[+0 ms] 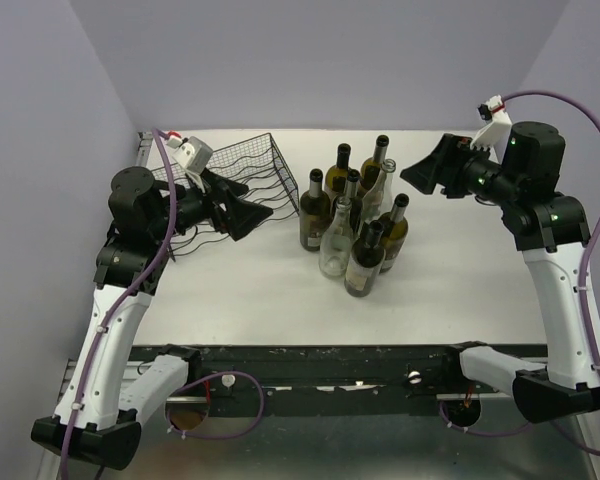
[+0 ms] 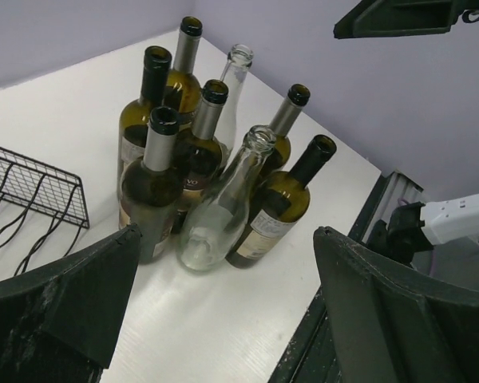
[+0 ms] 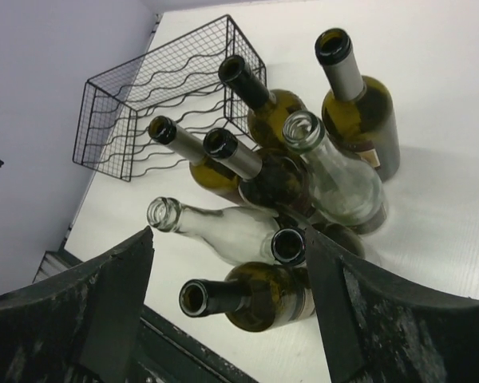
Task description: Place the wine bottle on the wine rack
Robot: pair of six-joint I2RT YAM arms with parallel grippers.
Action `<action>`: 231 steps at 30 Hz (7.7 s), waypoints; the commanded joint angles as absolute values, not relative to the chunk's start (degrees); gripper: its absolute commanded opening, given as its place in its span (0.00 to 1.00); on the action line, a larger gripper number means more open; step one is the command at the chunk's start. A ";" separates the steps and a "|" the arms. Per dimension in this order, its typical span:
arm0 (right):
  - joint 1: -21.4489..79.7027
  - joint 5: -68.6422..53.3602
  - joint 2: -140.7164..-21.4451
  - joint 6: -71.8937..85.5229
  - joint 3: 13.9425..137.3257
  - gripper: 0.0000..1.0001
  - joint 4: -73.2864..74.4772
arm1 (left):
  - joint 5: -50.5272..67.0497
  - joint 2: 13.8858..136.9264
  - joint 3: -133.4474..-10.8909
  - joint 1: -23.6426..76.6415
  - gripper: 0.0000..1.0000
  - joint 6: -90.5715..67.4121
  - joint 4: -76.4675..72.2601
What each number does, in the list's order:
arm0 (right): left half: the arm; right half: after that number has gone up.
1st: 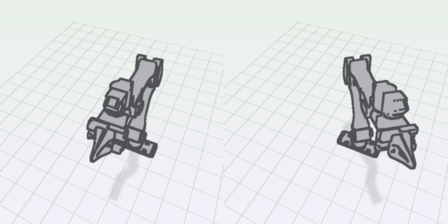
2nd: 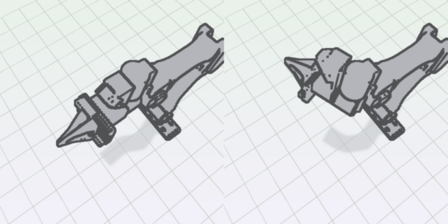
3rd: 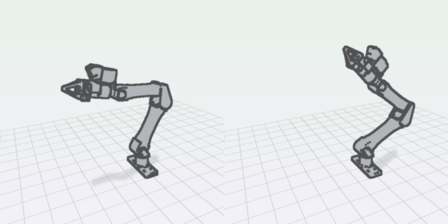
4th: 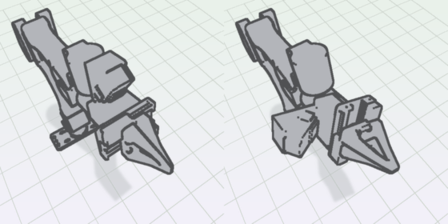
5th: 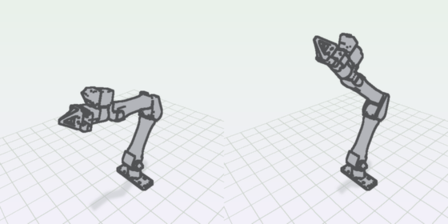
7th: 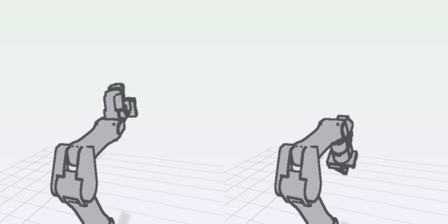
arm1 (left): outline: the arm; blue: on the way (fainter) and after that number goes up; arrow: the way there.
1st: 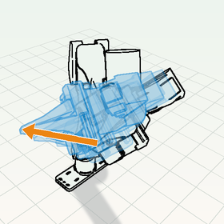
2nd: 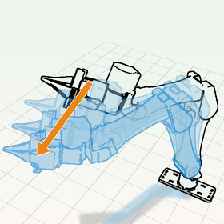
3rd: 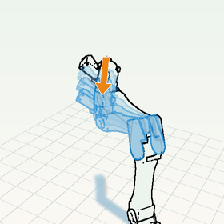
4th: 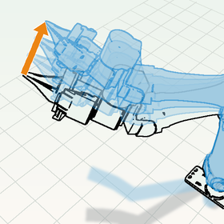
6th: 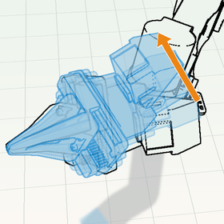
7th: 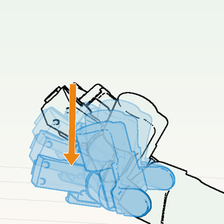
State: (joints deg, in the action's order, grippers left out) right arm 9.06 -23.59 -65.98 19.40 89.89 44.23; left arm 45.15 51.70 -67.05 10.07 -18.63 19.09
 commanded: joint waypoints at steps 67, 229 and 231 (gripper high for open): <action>44.65 7.66 -73.83 13.36 92.63 0.01 59.85 | 35.86 49.31 -57.75 15.29 0.99 -14.42 11.87; 69.43 4.74 -99.22 22.58 88.78 0.01 28.23 | 1.24 26.90 -68.38 32.26 0.99 8.18 22.33; 70.57 6.84 -100.54 24.51 86.84 0.01 24.10 | 0.53 26.46 -68.38 32.26 0.99 6.95 22.15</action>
